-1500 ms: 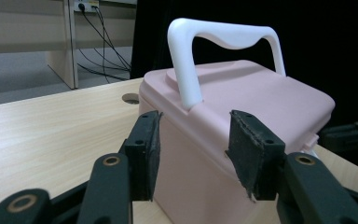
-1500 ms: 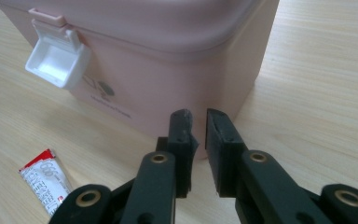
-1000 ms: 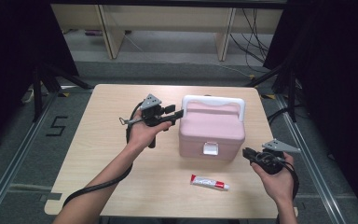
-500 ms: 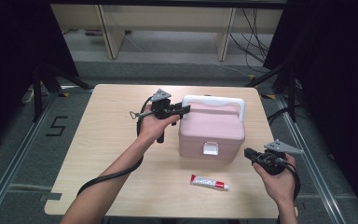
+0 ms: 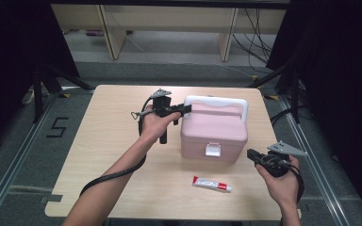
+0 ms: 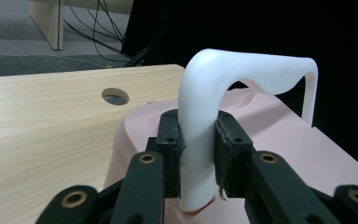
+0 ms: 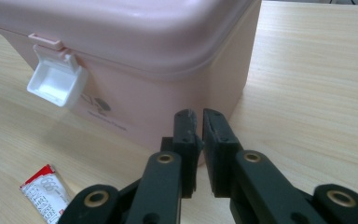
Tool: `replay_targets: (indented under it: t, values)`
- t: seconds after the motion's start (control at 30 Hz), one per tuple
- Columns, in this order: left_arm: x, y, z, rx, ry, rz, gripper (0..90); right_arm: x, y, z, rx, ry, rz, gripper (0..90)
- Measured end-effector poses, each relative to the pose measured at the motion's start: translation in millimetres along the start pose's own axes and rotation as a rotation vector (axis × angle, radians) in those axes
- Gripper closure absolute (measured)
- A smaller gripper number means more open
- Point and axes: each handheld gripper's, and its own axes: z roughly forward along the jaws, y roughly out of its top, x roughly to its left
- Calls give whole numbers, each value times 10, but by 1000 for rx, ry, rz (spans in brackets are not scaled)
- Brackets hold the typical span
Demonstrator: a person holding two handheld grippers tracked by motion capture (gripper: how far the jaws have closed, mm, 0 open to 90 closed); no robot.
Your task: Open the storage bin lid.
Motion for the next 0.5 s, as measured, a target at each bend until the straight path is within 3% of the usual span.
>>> replay_targets:
  t: [0.07,0.1,0.17,0.2,0.23,0.27,0.33,0.37,0.4,0.47,0.5]
  values:
    - [2,10,2,5,2,-19,737,9,13,-6,-12,-3,0,865]
    - [2,15,2,8,2,-24,737,37,15,-4,-14,4,33,872]
    - [3,22,7,7,-2,-32,737,35,35,-19,-9,10,20,887]
    - [4,30,9,7,0,-37,737,70,42,-37,-1,8,59,893]
    - [3,42,10,11,-1,-44,737,70,42,-37,-1,8,59,893]
    - [3,53,9,15,2,-51,738,37,60,-27,-21,4,-3,900]
    - [4,81,12,17,-1,-66,738,64,73,-27,-29,16,19,900]
    - [8,87,13,17,-3,-68,738,54,86,-35,-40,1,-4,900]
    - [11,92,14,19,-3,-72,738,82,93,-30,-44,17,34,900]
    - [14,98,18,22,-3,-76,738,76,125,-41,-54,4,8,900]
    - [10,106,16,26,1,-83,737,112,138,-38,-61,27,50,900]
